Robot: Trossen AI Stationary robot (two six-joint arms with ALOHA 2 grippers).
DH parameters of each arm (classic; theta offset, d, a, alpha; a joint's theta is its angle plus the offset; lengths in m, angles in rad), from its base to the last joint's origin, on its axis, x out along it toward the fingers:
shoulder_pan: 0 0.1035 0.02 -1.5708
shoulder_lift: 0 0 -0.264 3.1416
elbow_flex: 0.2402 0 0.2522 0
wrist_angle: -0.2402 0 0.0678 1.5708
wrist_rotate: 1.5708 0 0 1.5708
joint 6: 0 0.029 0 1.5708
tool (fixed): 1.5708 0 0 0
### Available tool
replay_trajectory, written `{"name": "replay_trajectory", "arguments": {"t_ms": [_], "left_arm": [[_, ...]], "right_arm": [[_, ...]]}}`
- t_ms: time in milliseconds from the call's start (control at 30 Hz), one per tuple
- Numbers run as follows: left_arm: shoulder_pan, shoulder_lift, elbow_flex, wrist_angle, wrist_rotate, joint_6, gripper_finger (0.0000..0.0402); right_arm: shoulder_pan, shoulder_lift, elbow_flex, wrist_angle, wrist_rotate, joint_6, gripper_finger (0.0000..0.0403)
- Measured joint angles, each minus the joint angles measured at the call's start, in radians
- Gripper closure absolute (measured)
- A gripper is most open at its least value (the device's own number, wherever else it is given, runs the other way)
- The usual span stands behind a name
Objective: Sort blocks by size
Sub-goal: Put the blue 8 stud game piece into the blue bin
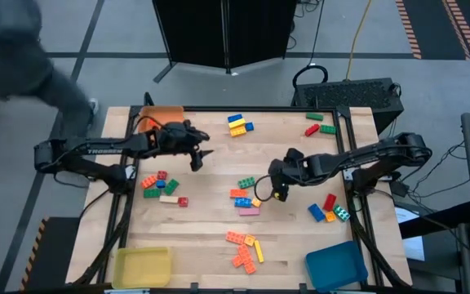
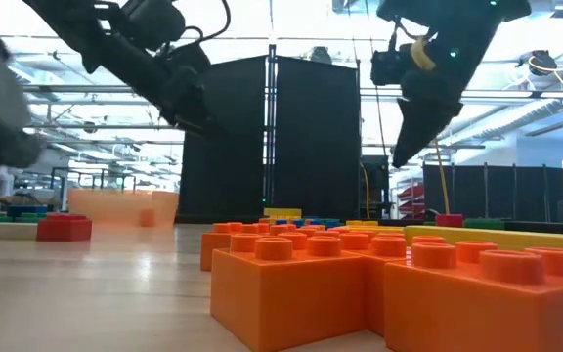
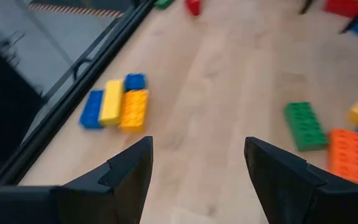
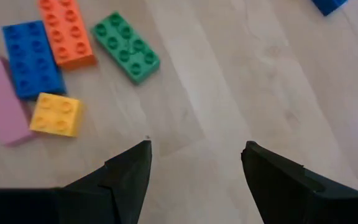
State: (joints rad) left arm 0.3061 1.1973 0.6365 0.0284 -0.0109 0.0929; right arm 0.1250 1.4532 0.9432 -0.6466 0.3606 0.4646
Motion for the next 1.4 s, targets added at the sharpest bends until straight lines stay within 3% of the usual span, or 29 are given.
{"name": "replay_trajectory", "arguments": {"t_ms": [300,533,800,1233,1400], "left_arm": [[-0.138,0.0,-0.004,0.018,0.0,0.001,0.0148],[-0.247,0.0,-0.007,-0.054,-0.017,0.0,0.0148],[-0.305,-0.012,-0.008,-0.2,-0.156,-0.008,0.0148],[-0.374,-0.029,-0.008,-0.112,-0.118,-0.004,0.0148],[-0.399,-0.029,-0.008,-0.083,-0.118,-0.001,0.0148]], "right_arm": [[0.051,0.007,0.0,0.255,-0.05,-0.069,0.0161],[0.061,0.082,0.0,0.448,-0.049,-0.15,0.0161],[0.057,0.155,0.0,0.507,-0.038,-0.173,0.0161],[0.055,0.265,-0.001,0.592,-0.055,-0.171,0.0161],[0.067,0.268,-0.001,0.622,-0.128,-0.2,0.0161]]}}
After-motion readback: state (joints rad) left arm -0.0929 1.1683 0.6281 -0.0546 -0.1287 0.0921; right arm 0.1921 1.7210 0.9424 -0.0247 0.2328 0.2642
